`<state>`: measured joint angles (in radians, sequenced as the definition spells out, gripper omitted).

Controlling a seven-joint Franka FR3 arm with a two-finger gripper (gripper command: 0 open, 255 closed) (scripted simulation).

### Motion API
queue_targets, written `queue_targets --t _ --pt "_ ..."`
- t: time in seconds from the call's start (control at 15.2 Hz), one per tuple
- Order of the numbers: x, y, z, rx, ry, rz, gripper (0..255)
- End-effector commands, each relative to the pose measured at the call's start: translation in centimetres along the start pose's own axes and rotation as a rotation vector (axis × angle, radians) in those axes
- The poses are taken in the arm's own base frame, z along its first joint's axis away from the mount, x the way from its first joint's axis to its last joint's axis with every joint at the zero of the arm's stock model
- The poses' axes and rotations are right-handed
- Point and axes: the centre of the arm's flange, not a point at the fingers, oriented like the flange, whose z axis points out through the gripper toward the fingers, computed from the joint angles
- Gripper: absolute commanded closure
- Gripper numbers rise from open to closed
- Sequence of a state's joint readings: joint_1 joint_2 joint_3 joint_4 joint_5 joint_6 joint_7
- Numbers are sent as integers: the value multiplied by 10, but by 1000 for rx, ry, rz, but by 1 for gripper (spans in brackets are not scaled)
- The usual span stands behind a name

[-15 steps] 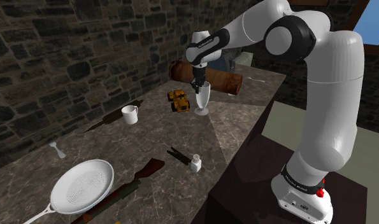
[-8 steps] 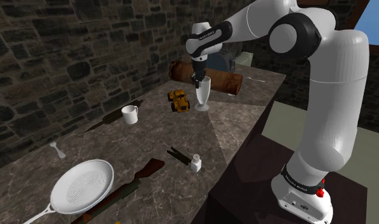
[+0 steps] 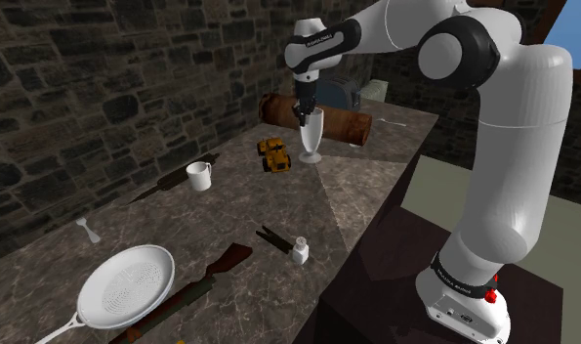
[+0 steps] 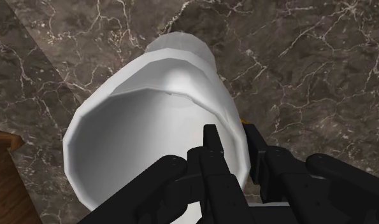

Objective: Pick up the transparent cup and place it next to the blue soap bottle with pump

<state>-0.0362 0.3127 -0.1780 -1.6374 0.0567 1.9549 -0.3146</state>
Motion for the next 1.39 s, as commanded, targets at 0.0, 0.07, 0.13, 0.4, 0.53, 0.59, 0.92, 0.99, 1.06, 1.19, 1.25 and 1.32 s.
queue_targets --t 0.0,0.07,0.13,0.4,0.53,0.59,0.92,0.99,1.06,1.19,1.25,1.32 --pt "-1 0 -12 0 1 0 255" --pt "-1 0 -17 0 1 0 255" --pt "-1 0 -23 0 1 0 255" --pt "-1 0 -44 0 1 0 255" --pt "0 0 -54 0 1 0 255" --pt "0 1 -59 0 1 0 255" --pt "0 1 -86 0 1 0 255" --pt "0 1 -91 0 1 0 255" --pt "0 1 -96 0 1 0 255" --pt "0 1 -107 0 1 0 255" --pt "0 1 -112 0 1 0 255" --pt "0 1 -118 0 1 0 255"
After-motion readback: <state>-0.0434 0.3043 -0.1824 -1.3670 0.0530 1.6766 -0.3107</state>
